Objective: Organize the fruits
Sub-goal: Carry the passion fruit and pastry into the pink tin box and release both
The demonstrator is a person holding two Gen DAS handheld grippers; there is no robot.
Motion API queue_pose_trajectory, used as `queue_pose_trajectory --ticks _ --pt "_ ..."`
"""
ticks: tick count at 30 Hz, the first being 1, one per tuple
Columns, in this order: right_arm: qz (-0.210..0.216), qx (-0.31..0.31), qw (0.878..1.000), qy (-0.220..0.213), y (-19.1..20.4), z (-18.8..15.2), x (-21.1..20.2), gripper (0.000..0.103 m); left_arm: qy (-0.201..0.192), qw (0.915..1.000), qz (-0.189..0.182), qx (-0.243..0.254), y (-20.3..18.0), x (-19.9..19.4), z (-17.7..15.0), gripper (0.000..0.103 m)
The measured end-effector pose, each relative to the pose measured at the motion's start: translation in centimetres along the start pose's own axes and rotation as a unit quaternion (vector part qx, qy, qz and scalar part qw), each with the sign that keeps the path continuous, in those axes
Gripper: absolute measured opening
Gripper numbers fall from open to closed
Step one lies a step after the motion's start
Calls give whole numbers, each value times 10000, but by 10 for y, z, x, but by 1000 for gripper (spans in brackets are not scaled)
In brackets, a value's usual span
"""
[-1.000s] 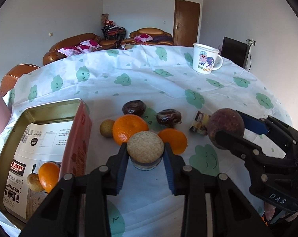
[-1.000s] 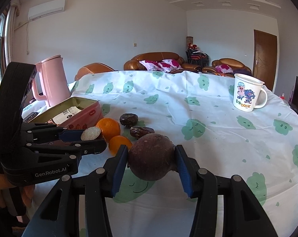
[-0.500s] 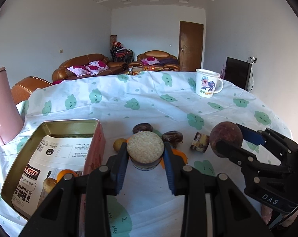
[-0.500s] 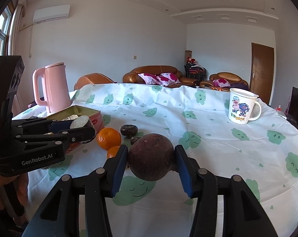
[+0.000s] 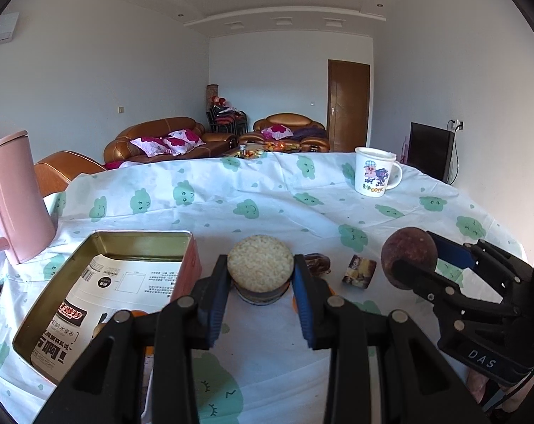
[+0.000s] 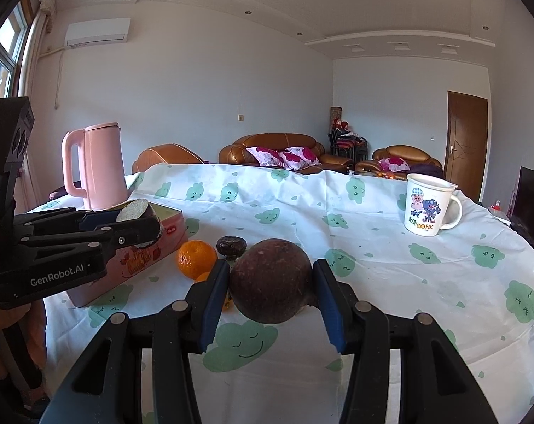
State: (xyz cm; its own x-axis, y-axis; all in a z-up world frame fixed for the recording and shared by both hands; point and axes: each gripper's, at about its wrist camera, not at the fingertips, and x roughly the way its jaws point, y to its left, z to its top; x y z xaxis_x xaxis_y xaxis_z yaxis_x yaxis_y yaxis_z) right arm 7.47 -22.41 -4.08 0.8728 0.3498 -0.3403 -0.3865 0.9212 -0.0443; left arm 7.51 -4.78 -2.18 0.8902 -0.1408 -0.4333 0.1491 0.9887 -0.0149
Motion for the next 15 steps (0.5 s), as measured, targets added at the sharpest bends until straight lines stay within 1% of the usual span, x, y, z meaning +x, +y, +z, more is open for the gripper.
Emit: queue_pose_trajectory --ticks 8,15 --pt "1 -23 9999 -154 1 0 -4 51 -159 9999 -18 -26 -2 -8 -3 36" --pt "-26 -35 9998 -208 1 -1 -7 51 -158 9997 -163 -28 -8 -7 -13 36"
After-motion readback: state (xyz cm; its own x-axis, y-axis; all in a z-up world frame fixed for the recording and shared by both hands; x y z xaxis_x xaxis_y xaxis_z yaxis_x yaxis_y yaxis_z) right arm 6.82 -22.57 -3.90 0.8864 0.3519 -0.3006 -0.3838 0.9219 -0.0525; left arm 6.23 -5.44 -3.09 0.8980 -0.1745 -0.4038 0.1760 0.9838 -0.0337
